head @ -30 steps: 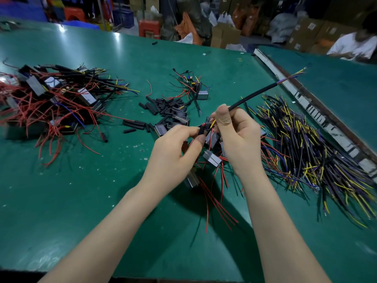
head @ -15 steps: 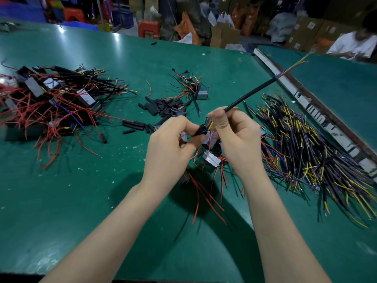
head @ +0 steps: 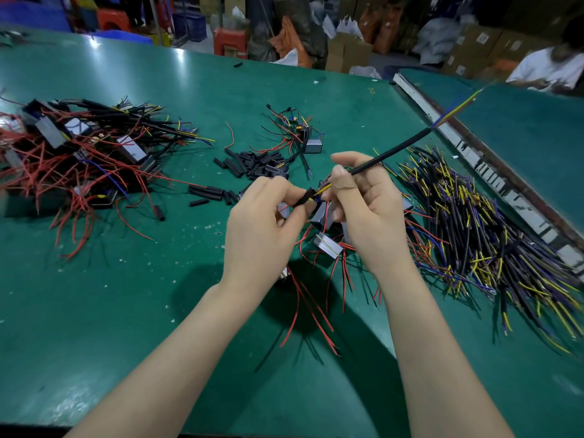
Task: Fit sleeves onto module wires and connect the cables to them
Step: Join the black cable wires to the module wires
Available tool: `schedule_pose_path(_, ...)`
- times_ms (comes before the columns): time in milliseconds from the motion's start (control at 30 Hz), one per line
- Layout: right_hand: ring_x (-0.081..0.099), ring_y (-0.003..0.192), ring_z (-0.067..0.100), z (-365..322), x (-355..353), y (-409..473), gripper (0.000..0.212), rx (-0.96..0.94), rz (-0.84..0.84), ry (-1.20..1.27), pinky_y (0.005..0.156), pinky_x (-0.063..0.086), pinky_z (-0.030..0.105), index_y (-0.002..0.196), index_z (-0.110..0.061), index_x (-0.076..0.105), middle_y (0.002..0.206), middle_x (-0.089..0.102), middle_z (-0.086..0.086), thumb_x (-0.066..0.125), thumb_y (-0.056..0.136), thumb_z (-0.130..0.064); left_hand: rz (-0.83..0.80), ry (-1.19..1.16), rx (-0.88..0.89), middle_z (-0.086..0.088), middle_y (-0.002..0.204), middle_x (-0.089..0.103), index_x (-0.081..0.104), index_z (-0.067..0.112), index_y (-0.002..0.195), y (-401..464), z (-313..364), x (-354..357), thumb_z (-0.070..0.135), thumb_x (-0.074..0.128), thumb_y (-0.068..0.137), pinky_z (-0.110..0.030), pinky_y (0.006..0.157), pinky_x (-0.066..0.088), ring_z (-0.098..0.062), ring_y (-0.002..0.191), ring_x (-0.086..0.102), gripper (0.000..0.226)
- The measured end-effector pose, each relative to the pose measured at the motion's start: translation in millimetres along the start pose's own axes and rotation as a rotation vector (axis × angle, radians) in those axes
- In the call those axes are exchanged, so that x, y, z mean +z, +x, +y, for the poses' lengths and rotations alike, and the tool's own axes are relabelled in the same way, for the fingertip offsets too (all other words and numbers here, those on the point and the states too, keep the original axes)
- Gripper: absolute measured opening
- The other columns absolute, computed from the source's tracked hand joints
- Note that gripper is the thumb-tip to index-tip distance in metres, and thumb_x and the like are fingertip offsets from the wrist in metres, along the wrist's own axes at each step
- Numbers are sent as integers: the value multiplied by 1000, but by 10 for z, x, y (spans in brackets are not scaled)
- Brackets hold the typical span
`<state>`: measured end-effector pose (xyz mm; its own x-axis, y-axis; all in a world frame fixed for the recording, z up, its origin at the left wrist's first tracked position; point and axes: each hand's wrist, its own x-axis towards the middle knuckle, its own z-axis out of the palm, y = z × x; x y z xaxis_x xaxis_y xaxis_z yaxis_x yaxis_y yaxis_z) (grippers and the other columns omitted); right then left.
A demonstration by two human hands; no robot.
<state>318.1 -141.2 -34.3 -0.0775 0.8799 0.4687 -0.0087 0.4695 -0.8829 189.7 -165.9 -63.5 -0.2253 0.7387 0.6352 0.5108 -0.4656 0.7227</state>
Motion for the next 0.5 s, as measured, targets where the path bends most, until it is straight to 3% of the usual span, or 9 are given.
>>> schedule_pose_path(100,55,61,1,1,-14,-5,17,10,-32,-25,59,42,13,96,-24,58,72,59,-2,54,95,-8,35,-25,-18,5,78,57,63,18,80,-4,-12,-22,12,72,81,-18,53,37,-4,60,44,10)
schedule_pose_path(167,53,66,7,10,-31,-3,11,4,-38,-86,63,43,20,90,-27,63,76,60,-5,57,89,-16,51,-25,-25,4,78,57,65,17,81,-7,-19,-38,11,72,81,-11,54,33,-3,60,44,9)
schedule_pose_path(267,55,71,19,22,-66,3,10,-12,-58,-151,70,48,38,85,-29,65,81,65,0,58,86,-21,49,-5,-6,4,81,58,67,14,85,-27,-46,-53,12,71,83,-9,59,32,1,64,46,5)
schedule_pose_path(367,56,66,15,27,-81,5,11,12,-130,-118,68,49,40,84,-30,65,81,67,1,59,87,-21,41,31,31,10,83,57,69,12,92,-46,-76,-56,14,67,86,-8,67,34,6,70,48,6)
schedule_pose_path(500,55,69,19,48,-89,4,13,33,-170,-124,65,48,44,84,-32,66,80,62,-5,66,85,-19,20,55,71,5,87,61,70,10,95,-32,-102,-70,15,64,87,-10,71,38,0,76,50,12)
